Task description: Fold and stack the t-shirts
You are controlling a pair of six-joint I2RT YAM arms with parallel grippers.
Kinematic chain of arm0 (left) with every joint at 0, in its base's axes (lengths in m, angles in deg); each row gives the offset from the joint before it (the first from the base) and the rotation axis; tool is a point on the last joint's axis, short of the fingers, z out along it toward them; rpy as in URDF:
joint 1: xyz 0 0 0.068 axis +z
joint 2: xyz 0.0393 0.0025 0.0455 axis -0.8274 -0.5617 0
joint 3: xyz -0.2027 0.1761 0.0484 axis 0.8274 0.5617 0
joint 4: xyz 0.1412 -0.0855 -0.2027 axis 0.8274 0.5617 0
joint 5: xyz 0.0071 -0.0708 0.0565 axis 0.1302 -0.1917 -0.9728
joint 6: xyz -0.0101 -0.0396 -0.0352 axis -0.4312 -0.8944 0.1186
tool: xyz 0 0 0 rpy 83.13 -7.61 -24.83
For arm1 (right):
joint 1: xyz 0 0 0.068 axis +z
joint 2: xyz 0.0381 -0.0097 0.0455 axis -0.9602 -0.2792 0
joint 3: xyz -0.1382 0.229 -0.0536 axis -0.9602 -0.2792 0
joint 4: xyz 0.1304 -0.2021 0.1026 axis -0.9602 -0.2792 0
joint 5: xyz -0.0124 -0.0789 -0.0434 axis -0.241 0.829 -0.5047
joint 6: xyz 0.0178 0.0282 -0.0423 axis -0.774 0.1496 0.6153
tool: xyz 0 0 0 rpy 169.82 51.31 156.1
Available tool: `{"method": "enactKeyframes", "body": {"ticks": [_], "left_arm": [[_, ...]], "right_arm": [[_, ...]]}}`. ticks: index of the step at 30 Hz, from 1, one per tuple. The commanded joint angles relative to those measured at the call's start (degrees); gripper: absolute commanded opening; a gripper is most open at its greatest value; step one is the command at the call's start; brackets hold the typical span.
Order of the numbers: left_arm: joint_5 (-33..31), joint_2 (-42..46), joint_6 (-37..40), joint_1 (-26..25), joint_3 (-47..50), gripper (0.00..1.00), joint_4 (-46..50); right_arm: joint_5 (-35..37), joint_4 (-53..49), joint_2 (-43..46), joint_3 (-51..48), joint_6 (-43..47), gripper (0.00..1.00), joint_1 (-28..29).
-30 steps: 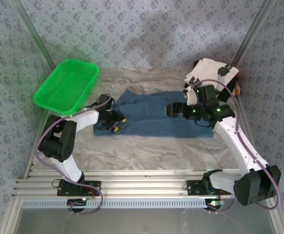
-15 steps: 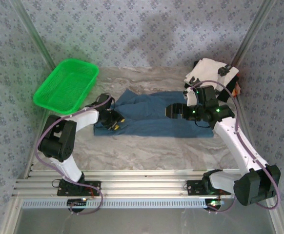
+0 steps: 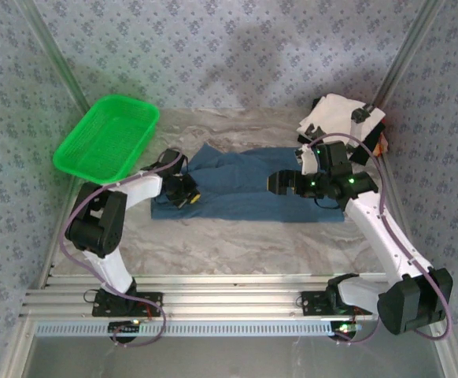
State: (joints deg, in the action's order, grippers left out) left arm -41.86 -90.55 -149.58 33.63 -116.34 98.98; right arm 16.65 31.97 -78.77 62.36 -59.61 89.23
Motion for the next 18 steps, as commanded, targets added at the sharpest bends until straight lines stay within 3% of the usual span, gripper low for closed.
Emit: {"method": "enactKeyframes", "body": {"ticks": [1, 8, 18], "left_arm": [[0.8, -0.4, 1.1, -0.3, -2.0, 0.00, 1.4], [-0.3, -1.8, 6.7, -0.3, -10.7, 0.00, 7.1], [3.4, -14.1, 17.8, -0.8, -26.2, 0.00, 15.5]], "right_arm": [[-0.6, -0.9, 1.2, 0.3, 0.9, 1.00, -0.4], [-0.3, -0.7, 1.0, 0.9, 0.7, 1.00, -0.8], [-1.1, 0.0, 0.4, 0.1, 1.0, 1.00, -1.0]]}}
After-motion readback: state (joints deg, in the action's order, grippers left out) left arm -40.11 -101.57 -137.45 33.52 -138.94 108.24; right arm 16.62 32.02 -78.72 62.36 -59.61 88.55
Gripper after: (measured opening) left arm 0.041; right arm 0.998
